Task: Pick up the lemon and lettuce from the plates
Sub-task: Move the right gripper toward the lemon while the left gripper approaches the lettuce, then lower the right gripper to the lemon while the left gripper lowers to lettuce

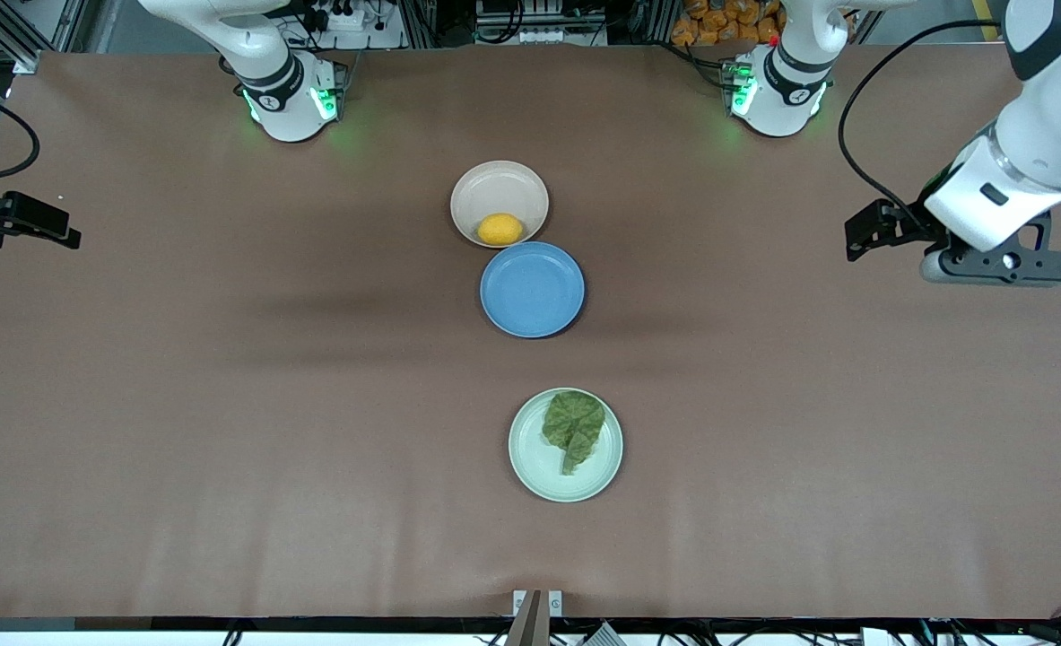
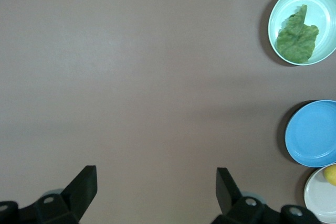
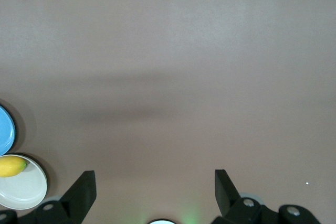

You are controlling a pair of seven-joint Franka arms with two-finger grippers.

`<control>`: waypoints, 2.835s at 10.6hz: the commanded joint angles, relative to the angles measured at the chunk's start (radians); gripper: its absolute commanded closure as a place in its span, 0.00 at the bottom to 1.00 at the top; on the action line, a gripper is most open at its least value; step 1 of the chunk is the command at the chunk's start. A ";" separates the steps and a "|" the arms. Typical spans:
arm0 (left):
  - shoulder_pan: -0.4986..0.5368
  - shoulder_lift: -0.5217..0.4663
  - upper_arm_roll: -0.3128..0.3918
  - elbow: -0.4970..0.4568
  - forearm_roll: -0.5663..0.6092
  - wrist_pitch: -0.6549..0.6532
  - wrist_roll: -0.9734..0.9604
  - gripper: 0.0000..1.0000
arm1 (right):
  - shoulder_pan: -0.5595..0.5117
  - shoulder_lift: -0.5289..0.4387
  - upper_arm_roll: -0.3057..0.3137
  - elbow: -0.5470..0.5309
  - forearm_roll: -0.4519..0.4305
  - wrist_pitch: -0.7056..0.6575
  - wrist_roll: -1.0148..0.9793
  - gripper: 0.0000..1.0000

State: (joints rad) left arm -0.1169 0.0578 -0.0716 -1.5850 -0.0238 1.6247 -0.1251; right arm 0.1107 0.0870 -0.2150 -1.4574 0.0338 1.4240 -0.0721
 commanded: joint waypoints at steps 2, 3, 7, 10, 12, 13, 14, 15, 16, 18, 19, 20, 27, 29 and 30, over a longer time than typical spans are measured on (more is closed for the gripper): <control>0.003 0.137 0.018 0.092 -0.051 -0.020 0.032 0.00 | -0.009 0.007 0.009 -0.014 0.006 0.023 -0.011 0.00; 0.005 0.178 0.018 0.109 -0.054 -0.013 0.031 0.00 | 0.000 0.007 0.011 -0.027 0.008 0.015 0.003 0.00; -0.049 0.333 0.013 0.122 -0.064 0.156 -0.007 0.00 | 0.079 0.036 0.014 -0.150 0.092 0.094 0.202 0.00; -0.056 0.376 0.010 0.123 -0.064 0.185 0.019 0.00 | 0.229 0.036 0.014 -0.247 0.092 0.177 0.386 0.00; -0.072 0.392 0.010 0.122 -0.064 0.208 0.007 0.00 | 0.335 0.036 0.016 -0.256 0.101 0.184 0.542 0.00; -0.072 0.411 0.009 0.114 -0.082 0.280 0.002 0.00 | 0.404 0.028 0.017 -0.297 0.101 0.208 0.595 0.00; -0.108 0.448 0.007 0.112 -0.099 0.361 -0.010 0.00 | 0.444 0.025 0.017 -0.320 0.101 0.226 0.607 0.00; -0.147 0.486 0.007 0.117 -0.102 0.403 -0.059 0.00 | 0.486 0.028 0.017 -0.327 0.112 0.246 0.633 0.00; -0.170 0.513 0.007 0.120 -0.102 0.452 -0.156 0.00 | 0.524 0.027 0.017 -0.355 0.132 0.291 0.668 0.00; -0.242 0.550 0.010 0.120 -0.097 0.542 -0.256 0.00 | 0.611 0.013 0.019 -0.447 0.152 0.416 0.760 0.00; -0.263 0.569 0.009 0.120 -0.097 0.613 -0.318 0.00 | 0.663 0.014 0.019 -0.502 0.152 0.509 0.841 0.00; -0.298 0.592 0.010 0.120 -0.096 0.668 -0.388 0.00 | 0.731 0.020 0.019 -0.555 0.152 0.600 0.911 0.00; -0.449 0.766 0.058 0.114 -0.094 1.137 -0.643 0.00 | 0.984 0.098 0.019 -0.722 0.153 0.936 1.253 0.00; -0.524 0.815 0.134 0.115 -0.094 1.252 -0.708 0.00 | 1.021 0.180 0.019 -0.722 0.153 1.019 1.270 0.00; -0.550 0.835 0.163 0.115 -0.094 1.288 -0.734 0.00 | 1.024 0.207 0.019 -0.722 0.153 1.047 1.270 0.00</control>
State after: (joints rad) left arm -0.5913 0.8435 0.0122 -1.4910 -0.1065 2.8305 -0.7899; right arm 1.1136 0.2189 -0.1858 -2.1845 0.1751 2.4009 1.1788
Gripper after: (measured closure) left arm 0.000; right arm 0.000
